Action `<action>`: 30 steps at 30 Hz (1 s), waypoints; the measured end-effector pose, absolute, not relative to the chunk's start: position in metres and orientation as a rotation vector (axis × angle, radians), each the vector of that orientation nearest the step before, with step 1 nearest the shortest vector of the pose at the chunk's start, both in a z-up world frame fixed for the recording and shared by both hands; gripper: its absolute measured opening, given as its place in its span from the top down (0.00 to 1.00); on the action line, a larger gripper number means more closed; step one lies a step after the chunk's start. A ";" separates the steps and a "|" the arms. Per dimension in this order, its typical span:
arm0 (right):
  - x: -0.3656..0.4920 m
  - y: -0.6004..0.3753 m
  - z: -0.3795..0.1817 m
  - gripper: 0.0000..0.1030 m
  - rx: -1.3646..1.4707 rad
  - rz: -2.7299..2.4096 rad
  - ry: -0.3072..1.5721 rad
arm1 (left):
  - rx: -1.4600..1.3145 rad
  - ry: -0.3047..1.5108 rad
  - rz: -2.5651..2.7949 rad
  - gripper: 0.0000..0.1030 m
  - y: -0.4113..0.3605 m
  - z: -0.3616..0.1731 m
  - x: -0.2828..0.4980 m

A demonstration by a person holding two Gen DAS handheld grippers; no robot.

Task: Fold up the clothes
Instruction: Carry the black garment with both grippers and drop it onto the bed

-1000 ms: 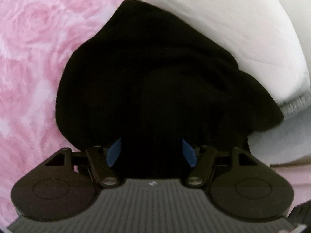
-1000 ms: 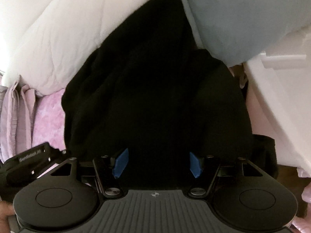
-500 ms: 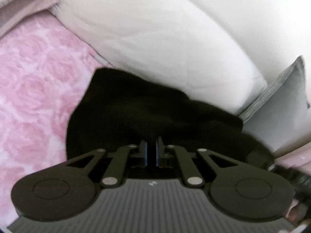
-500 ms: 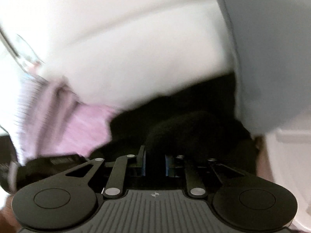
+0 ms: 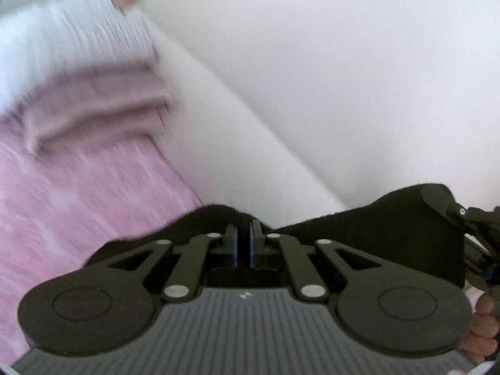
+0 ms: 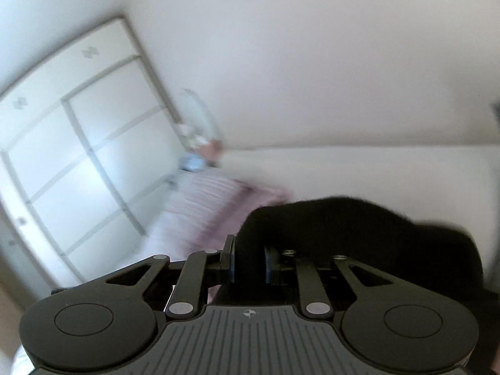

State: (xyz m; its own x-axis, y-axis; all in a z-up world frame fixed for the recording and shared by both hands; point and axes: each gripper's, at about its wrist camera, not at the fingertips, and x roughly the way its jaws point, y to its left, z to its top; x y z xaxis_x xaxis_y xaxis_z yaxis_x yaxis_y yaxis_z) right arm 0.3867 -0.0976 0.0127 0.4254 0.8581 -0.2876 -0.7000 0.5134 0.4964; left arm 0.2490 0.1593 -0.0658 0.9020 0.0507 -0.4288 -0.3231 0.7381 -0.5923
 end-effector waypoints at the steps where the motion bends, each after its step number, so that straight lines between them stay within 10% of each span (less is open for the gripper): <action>1: 0.374 -0.090 0.024 0.85 0.333 1.035 0.533 | -0.712 0.369 0.236 0.96 0.165 -0.052 0.225; 16: 0.123 0.059 0.120 0.83 0.442 1.635 0.590 | -0.518 0.049 0.789 0.95 0.169 0.119 -0.189; 20: 0.055 0.114 0.097 0.57 0.122 1.651 0.804 | -0.529 0.289 1.000 0.95 0.170 0.092 -0.250; 30: -0.053 0.101 -0.010 0.57 -0.457 1.649 0.984 | -0.866 0.633 1.309 0.94 0.098 -0.038 -0.375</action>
State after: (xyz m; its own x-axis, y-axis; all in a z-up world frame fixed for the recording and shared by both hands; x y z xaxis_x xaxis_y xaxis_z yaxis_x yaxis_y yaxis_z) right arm -0.0532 0.1012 -0.0102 -0.3180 0.6077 -0.7277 -0.9289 -0.0462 0.3673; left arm -0.3754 0.0985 -0.0380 0.1727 0.5531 -0.8150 -0.9823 0.0356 -0.1840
